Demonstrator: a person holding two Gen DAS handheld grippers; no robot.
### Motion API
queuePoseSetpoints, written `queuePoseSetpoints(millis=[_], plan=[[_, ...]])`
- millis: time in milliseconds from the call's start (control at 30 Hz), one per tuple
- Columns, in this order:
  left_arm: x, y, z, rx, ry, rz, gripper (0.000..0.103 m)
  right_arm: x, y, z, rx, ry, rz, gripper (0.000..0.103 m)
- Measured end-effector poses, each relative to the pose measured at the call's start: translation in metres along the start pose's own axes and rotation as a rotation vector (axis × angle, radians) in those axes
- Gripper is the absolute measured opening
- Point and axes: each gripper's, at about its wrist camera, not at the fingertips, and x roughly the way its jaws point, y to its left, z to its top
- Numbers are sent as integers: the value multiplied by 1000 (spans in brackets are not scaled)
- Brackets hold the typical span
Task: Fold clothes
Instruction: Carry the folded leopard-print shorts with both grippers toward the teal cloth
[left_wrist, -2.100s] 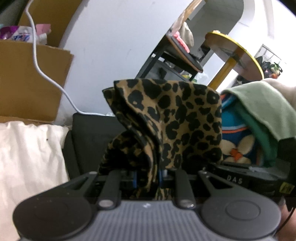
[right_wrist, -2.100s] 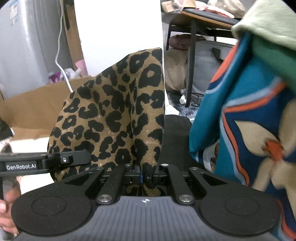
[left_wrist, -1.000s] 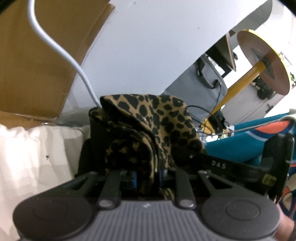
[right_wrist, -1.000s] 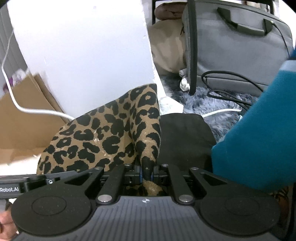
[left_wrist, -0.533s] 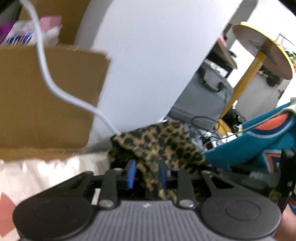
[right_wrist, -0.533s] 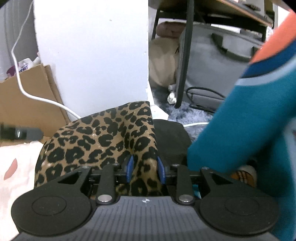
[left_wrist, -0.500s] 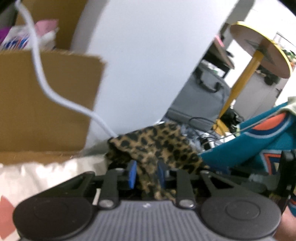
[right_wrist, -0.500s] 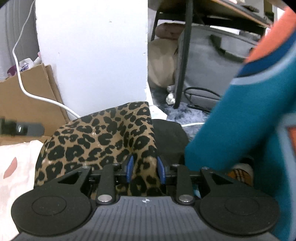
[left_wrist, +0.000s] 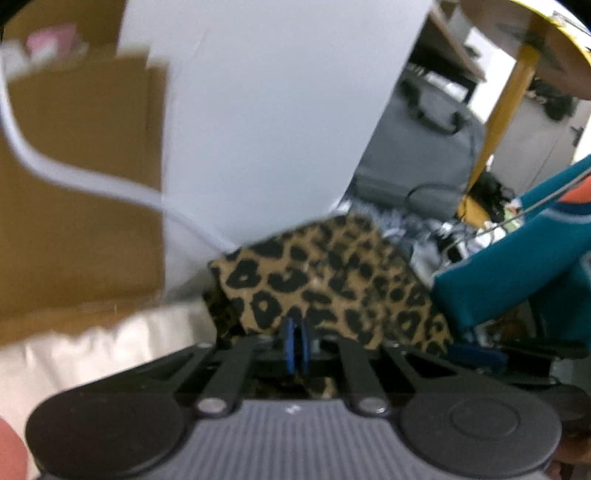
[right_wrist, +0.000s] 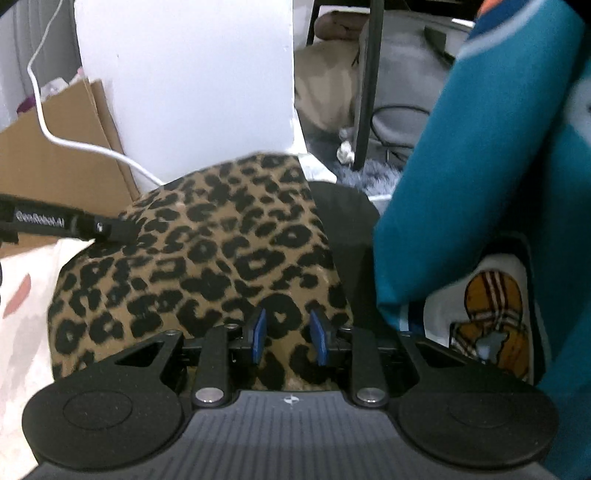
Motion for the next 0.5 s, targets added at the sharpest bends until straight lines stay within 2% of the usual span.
queuePoseSetpoints(millis=[67, 200, 367, 500], plan=[[3, 3, -7, 5, -12, 7, 5, -3, -3, -3, 9, -1, -15, 32], [-7, -5, 1, 39, -12, 21, 3, -24, -12, -6, 77, -33, -4, 32], [-39, -23, -7, 101, -38, -30, 3, -47, -14, -20, 122, -60, 14, 32], [-49, -45, -22, 163, -39, -54, 5, -53, -9, -35, 134, -49, 37, 32]])
